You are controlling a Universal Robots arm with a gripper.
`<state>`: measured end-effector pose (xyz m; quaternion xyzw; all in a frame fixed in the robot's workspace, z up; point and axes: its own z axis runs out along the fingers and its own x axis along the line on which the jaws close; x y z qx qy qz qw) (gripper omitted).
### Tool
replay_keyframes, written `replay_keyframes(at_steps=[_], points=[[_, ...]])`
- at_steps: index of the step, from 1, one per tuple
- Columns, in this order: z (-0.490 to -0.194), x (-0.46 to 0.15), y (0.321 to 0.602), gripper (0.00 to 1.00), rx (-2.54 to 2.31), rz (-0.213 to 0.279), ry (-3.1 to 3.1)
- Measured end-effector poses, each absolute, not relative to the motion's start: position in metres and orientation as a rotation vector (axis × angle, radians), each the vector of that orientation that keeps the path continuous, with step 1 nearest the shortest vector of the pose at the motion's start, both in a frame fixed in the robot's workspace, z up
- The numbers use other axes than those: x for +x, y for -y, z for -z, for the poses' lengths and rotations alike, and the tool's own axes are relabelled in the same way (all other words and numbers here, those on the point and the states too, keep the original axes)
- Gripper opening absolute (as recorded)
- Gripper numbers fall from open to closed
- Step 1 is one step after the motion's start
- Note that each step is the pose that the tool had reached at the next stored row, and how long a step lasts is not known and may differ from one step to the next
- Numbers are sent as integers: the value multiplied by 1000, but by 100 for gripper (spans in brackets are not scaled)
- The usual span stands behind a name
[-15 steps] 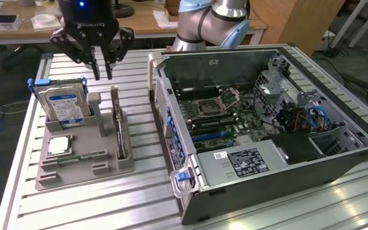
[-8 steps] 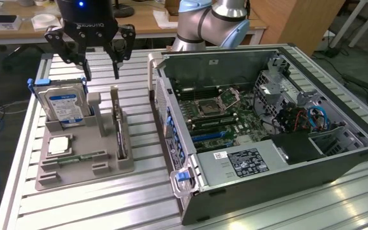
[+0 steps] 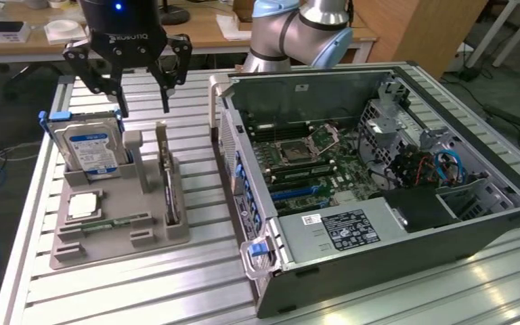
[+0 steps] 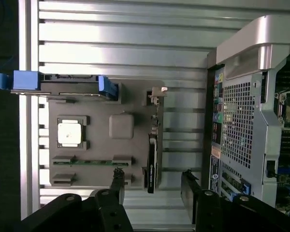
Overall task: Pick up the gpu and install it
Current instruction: 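Pick up the gpu and move the gpu toward the slot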
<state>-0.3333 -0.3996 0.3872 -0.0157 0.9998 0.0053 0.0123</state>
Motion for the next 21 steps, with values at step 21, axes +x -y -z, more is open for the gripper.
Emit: replay_keyframes(at_steps=[21], points=[[-351,-333,400,59,-112,-12,-3123]])
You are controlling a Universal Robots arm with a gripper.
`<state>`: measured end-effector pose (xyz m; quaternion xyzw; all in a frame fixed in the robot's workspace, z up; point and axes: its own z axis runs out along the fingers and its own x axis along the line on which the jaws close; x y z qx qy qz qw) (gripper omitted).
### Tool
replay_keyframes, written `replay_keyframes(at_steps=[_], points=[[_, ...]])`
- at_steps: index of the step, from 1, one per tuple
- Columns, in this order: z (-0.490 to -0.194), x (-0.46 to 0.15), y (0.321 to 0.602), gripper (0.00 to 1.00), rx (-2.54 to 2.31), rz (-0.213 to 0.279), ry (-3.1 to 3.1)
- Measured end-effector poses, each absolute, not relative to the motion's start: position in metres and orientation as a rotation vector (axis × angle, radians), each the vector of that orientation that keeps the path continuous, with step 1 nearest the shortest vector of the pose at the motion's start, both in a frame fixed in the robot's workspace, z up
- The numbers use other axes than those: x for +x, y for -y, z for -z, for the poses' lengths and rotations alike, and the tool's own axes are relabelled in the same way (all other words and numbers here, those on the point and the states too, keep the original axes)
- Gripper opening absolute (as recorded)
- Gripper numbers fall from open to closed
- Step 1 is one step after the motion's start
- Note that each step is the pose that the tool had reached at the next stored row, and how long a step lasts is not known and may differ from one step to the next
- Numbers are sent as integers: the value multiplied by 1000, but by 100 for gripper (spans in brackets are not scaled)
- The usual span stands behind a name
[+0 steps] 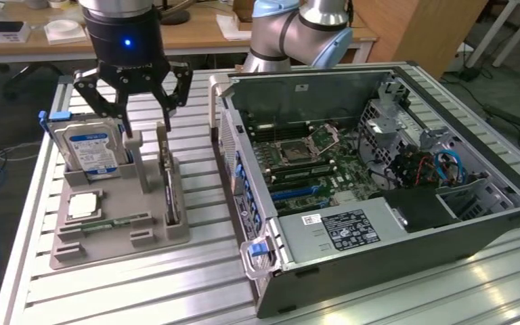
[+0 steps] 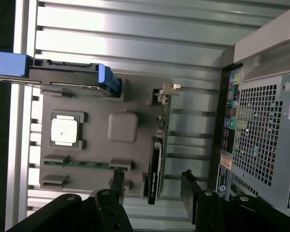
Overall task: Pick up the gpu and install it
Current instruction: 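Pick up the gpu and move the gpu toward the slot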
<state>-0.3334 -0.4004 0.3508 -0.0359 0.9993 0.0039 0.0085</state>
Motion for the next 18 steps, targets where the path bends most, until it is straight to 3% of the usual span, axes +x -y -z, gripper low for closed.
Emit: replay_keyframes(at_steps=[18], points=[[-321,-333,402,59,-53,-9,-3116]])
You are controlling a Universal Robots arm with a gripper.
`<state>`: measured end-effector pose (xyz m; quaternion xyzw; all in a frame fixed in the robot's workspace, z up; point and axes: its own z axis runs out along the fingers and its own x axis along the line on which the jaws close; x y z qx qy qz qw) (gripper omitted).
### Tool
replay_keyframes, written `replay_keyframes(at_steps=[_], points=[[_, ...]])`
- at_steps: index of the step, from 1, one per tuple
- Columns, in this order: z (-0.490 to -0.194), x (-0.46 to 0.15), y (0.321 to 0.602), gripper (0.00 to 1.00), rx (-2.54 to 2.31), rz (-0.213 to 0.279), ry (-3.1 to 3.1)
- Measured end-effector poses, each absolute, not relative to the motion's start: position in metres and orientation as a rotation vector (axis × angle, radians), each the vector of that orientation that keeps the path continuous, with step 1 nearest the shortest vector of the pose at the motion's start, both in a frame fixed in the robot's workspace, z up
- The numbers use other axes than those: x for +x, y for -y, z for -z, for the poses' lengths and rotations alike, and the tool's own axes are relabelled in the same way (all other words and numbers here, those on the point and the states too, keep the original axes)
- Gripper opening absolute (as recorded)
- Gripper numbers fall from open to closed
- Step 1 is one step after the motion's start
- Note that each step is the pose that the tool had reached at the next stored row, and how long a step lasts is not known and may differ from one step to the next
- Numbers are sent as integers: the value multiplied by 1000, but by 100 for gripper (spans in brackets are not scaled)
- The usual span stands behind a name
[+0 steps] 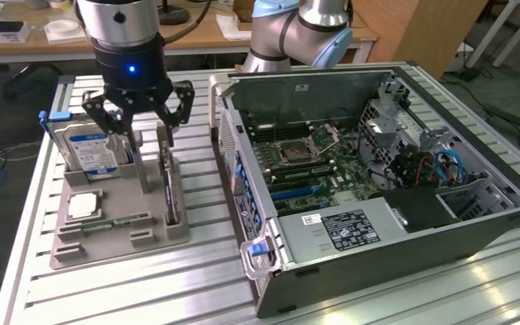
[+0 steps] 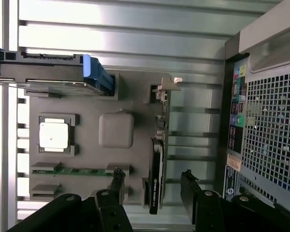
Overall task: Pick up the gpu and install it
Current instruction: 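Pick up the gpu and move the gpu toward the slot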
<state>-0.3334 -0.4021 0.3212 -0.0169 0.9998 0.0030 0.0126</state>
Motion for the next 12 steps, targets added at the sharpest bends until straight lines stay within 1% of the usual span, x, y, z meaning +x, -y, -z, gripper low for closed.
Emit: replay_keyframes(at_steps=[12], points=[[-299,-333,404,59,-53,-9,-3116]])
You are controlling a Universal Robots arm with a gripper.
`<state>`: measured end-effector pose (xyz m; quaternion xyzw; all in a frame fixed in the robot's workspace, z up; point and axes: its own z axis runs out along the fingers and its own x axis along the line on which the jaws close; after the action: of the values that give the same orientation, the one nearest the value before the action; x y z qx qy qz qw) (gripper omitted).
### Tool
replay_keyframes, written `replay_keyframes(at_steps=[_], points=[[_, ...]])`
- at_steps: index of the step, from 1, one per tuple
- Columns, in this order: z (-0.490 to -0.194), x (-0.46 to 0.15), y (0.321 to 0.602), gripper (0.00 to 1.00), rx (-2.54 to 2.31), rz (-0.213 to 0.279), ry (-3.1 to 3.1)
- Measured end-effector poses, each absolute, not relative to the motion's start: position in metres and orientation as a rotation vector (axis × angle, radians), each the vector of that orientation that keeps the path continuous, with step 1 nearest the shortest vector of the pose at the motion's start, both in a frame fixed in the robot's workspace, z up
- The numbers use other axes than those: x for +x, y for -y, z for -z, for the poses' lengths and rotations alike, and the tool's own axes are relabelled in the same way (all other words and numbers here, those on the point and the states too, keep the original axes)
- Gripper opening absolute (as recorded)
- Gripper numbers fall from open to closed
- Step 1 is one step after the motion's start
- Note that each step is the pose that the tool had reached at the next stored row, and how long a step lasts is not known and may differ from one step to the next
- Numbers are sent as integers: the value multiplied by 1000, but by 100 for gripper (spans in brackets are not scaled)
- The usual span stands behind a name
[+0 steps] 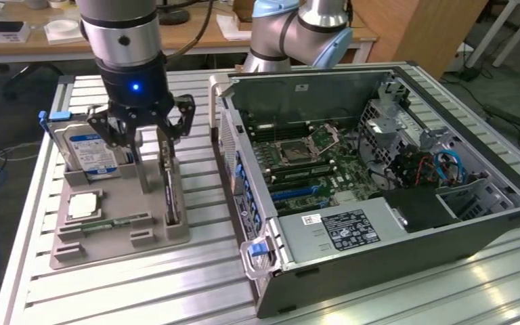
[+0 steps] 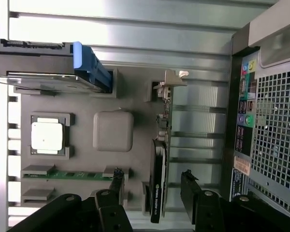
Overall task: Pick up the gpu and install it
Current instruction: 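Pick up the gpu and move the gpu toward the slot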
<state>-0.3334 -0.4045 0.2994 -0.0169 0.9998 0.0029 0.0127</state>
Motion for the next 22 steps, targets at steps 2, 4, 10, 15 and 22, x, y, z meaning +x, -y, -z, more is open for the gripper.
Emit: replay_keyframes(at_steps=[2,4,10,15,22], points=[[-296,-333,405,59,-52,-9,-3116],[-292,-333,406,59,-52,-9,-3116],[-281,-333,409,59,-52,-9,-3115],[-273,-332,412,59,-44,-9,-3115],[-264,-329,413,59,0,-8,-3116]])
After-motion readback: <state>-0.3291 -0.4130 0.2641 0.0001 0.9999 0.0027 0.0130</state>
